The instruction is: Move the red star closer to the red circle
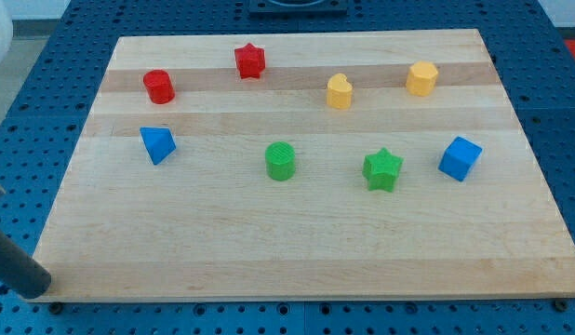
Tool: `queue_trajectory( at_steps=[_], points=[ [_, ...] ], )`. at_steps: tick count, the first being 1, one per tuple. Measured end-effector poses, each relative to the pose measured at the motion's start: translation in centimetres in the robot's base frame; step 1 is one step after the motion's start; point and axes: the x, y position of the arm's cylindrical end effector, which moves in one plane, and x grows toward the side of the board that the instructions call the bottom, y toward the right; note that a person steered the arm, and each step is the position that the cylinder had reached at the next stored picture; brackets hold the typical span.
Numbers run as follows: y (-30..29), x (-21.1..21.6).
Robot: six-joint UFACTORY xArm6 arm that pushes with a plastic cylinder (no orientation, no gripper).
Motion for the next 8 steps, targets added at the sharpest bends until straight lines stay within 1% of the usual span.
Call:
queue_trajectory(
  at_steps=[2, 3, 4, 5, 7, 8],
  points=[
    [0.3, -0.6],
    [2.8, -5.5],
    [8.6, -7.2],
    [13.8, -7.4],
    [14.4, -17.6],
    [16.0, -21.6]
  ],
)
